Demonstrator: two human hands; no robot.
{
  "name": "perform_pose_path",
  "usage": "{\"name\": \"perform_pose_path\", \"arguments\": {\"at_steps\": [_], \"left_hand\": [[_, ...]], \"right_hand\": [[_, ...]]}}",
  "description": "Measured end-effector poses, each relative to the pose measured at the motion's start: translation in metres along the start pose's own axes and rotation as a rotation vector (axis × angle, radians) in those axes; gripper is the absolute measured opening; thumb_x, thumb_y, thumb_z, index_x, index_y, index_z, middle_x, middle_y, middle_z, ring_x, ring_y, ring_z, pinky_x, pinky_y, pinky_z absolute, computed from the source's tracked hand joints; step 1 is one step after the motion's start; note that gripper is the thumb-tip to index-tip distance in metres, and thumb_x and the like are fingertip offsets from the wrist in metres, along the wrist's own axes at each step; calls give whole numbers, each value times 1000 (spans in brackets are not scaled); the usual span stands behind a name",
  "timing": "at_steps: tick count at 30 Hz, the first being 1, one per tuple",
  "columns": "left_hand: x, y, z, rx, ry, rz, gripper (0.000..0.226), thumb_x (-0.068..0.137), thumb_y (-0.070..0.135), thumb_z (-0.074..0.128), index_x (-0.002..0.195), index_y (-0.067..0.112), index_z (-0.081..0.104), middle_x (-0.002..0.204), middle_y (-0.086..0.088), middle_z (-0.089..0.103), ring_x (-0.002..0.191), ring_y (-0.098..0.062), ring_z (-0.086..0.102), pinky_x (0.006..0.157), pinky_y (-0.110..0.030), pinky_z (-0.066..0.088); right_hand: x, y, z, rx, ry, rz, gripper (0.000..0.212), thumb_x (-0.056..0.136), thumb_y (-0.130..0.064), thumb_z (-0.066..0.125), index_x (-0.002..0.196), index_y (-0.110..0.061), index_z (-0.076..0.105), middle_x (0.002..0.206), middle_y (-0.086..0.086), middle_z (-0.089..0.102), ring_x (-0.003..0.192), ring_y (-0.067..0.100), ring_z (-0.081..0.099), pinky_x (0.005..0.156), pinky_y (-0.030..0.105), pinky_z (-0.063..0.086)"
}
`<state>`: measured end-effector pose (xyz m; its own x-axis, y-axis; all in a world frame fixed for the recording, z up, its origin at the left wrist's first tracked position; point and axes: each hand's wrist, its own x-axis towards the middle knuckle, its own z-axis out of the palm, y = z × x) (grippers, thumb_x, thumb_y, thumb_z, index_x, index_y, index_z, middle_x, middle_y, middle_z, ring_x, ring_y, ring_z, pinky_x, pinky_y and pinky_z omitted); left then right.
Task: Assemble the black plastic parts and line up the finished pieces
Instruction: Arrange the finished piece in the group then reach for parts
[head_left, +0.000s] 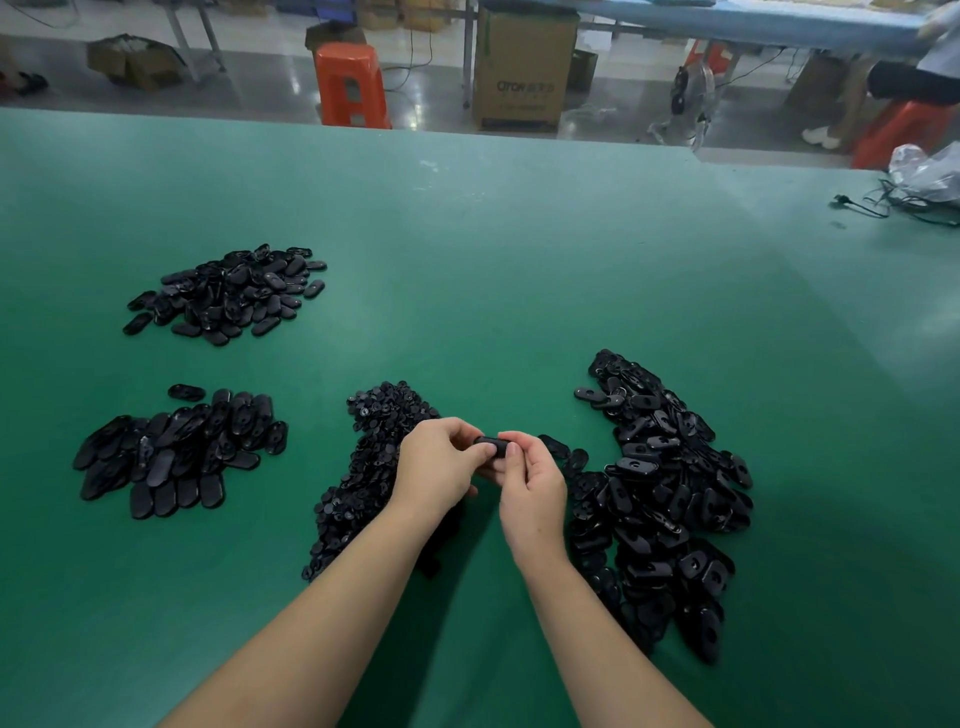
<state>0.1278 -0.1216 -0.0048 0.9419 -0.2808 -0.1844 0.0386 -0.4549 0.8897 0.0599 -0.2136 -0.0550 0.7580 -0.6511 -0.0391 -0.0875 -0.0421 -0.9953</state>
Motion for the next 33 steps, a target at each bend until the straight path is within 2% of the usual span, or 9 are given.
{"name": "perform_pose_path", "arguments": {"at_steps": [3,5,10,15,19,23,29,31,33], "left_hand": [[2,-3,-4,-14,-8,-7,13,83,13,80,75,17,71,65,4,71,39,-14,61,41,-22,48],[3,-5,-6,-42,-27,-30,15,81,12,82,72,18,71,64,4,70,40,-12,61,42,-24,51],[2,-8,-4,-170,-82,-123,9,85,8,78,79,11,74,59,6,68,38,-15,56,60,-51,62],[1,-4,-3,-178,-74,-142,8,84,7,75,77,9,73,58,6,67,37,-18,57,63,-57,60],[-1,-3,-3,-157,-61,-143,5,81,10,76,77,9,73,67,2,71,47,-25,67,62,-55,61],[-3,0,-4,-131,-46,-138,7,79,11,78,76,8,72,67,0,72,51,-26,70,58,-53,61],[-5,5,-2,-69,-38,-121,9,78,12,78,73,10,71,67,-2,72,48,-25,70,58,-52,61],[-6,6,-3,-61,-41,-122,10,78,13,79,73,11,71,67,-2,71,48,-25,70,57,-49,61],[-8,6,-3,-47,-48,-112,11,80,16,79,73,12,71,67,-1,71,47,-24,70,49,-38,59]], "right_hand": [[0,-1,1,-16,-29,-16,21,104,-14,53,97,-30,66,87,-8,76,81,11,74,82,39,61],[0,-1,1,-16,-51,-25,19,102,-15,57,96,-31,66,90,-7,75,82,13,72,81,38,60],[-1,-1,-1,-34,-70,-32,20,101,-15,58,95,-32,66,81,-11,72,67,4,64,65,25,54],[0,-3,-1,-71,-63,-44,23,102,-14,57,94,-35,64,84,-14,72,68,3,64,65,22,53],[0,-2,-2,-107,-76,-53,24,102,-15,56,94,-36,64,85,-13,71,69,5,65,66,26,56],[-1,-3,-1,-113,-62,-61,24,101,-15,57,92,-36,64,85,-13,71,70,5,65,66,24,54],[-1,-2,-1,-121,-43,-31,18,101,-19,57,94,-34,63,87,-14,71,76,8,65,73,37,57],[-1,-2,-1,-119,-46,-35,18,101,-19,57,93,-34,63,86,-15,70,76,6,64,73,35,56],[-2,-3,-1,-122,-48,-49,18,102,-18,57,94,-33,61,87,-17,70,79,5,65,72,26,54]]}}
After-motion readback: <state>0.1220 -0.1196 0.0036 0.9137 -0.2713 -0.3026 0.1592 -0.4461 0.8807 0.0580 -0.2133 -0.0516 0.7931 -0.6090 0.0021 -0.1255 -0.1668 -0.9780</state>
